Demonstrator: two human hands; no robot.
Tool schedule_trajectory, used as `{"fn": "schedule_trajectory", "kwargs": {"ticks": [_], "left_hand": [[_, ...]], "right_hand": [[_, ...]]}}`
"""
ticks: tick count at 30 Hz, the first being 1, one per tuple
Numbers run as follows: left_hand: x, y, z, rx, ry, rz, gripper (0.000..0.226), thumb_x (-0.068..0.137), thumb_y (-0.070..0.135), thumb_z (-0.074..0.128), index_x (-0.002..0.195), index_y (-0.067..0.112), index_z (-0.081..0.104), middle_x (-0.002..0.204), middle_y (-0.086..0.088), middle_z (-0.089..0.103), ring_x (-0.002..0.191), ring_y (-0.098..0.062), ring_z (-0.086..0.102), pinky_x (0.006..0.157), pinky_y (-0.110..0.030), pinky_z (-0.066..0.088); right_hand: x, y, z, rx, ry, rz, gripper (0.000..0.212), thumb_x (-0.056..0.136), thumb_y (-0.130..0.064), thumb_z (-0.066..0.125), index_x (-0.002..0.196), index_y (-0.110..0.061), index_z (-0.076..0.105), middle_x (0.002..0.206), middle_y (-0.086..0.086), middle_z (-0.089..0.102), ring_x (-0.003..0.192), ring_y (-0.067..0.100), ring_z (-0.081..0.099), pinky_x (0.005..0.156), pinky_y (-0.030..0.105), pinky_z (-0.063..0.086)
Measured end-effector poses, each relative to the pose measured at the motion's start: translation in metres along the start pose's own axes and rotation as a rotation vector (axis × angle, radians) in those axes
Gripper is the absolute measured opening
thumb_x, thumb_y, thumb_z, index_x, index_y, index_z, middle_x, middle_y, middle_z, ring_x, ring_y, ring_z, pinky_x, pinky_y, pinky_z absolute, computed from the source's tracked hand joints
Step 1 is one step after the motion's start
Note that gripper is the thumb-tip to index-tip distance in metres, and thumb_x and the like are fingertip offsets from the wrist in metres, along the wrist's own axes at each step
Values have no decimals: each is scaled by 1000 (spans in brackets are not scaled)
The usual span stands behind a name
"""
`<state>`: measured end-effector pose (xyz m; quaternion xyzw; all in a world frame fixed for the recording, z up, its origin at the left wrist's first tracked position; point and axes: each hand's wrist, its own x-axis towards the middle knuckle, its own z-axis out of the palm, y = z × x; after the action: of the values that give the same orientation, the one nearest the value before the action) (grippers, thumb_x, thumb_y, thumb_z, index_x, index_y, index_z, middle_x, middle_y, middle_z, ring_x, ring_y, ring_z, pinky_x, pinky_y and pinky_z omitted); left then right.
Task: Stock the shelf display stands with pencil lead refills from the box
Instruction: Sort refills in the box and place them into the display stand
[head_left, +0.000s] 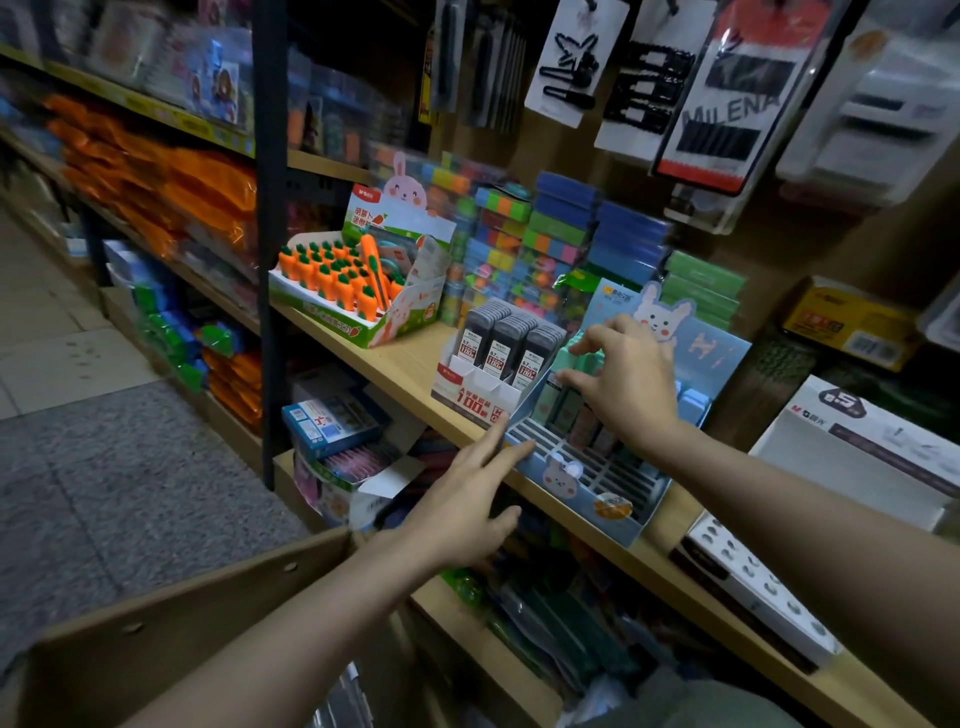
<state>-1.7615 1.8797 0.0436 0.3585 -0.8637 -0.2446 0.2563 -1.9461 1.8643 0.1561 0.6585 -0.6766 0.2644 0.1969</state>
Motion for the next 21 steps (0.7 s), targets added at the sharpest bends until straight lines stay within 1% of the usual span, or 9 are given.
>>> {"fn": "schedule_trajectory", "kwargs": {"ticks": [4,7,9,11,12,14,16,19,21], "left_hand": [[-2,1,-6,45,-56,6,76,94,30,58,152,40,9,158,21,-21,147,-6,-1,116,-35,28],[-9,-4,-13,57,-44,28,79,94,27,58,153,38,7,159,19,-16,147,-5,1,119,-34,21],[-20,-7,-18,22,21,25,73,95,25,57,152,36,15,161,18,-4,147,-5,7,120,-33,20],[-35,-10,-21,-54,105,7,62,94,21,57,148,33,29,157,13,20,143,-6,21,117,-32,26],[-45,-13,-22,-84,130,-14,55,94,19,58,143,30,38,150,11,34,138,-5,31,114,-31,33],[-69,-23,-21,-134,113,-117,38,92,17,60,129,26,54,128,10,55,120,-3,50,103,-28,44],[-101,-36,-18,-205,62,-276,23,92,14,62,113,19,65,109,7,68,103,-4,62,93,-28,50],[-160,-60,-7,-213,23,-517,13,89,7,64,101,11,68,93,0,73,82,-6,66,79,-19,50],[-203,-76,6,-219,12,-688,13,87,4,63,95,13,68,87,-5,71,76,-11,63,77,-24,51]], "right_hand": [[-2,-2,-4,-14,-15,21,34,75,-40,80,100,-20,70,99,-4,47,105,22,50,84,37,31],[-8,-3,-12,-4,3,7,40,81,-41,74,115,-22,67,106,1,49,107,22,49,90,40,34],[-23,-8,-18,69,64,-31,37,87,-35,68,121,-22,64,108,1,49,107,20,49,90,42,38],[-47,-18,-20,156,87,-148,30,88,-26,65,118,-20,64,107,0,50,105,18,49,87,43,43],[-62,-26,-18,187,64,-234,27,88,-23,65,115,-19,64,108,0,51,104,17,50,85,42,44],[-95,-43,-9,266,-60,-402,22,87,-20,64,109,-17,65,108,0,55,103,18,54,84,39,45],[-127,-62,7,370,-288,-532,17,88,-20,63,104,-16,66,104,0,57,99,19,57,85,34,47],[-174,-92,41,427,-778,-614,14,89,-23,62,102,-21,67,96,-8,53,98,15,56,89,21,43],[-206,-109,69,400,-1021,-630,19,86,-23,64,105,-22,69,98,-3,60,100,15,55,84,14,36]]}}
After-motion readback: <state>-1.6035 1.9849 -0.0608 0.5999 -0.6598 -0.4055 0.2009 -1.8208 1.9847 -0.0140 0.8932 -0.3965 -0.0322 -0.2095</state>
